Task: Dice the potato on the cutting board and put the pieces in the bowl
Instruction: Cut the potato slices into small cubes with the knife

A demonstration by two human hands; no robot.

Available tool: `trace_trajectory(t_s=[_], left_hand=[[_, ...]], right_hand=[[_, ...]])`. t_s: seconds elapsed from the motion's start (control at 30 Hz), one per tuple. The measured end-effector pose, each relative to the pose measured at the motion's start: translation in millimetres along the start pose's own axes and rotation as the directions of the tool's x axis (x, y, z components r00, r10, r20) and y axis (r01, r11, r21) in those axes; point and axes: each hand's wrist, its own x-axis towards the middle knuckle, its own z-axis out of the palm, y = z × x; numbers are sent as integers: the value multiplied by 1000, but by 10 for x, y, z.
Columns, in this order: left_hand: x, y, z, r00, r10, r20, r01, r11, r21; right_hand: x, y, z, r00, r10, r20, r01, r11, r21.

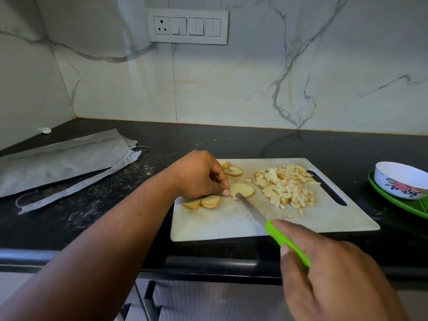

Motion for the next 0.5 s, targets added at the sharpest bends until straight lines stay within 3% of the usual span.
trace_trajectory(t_s=[0.23, 0.33, 0.4, 0.5], left_hand=[[-9, 198, -126, 998, 48, 48, -53, 992, 117], [15, 444, -34, 996, -88, 35, 77, 970, 229], [35, 587, 129, 978, -196, -78, 211, 923, 323], [66, 725, 349, 947, -249, -201, 312, 858, 408]], right_hand=[[36, 253, -101, 993, 48, -108, -34, 992, 125], [61, 298, -158, 991, 54, -125, -34, 987, 155], [72, 322, -200, 991, 57, -124, -35, 985, 169], [93, 351, -240, 993, 56, -100, -39, 985, 171]])
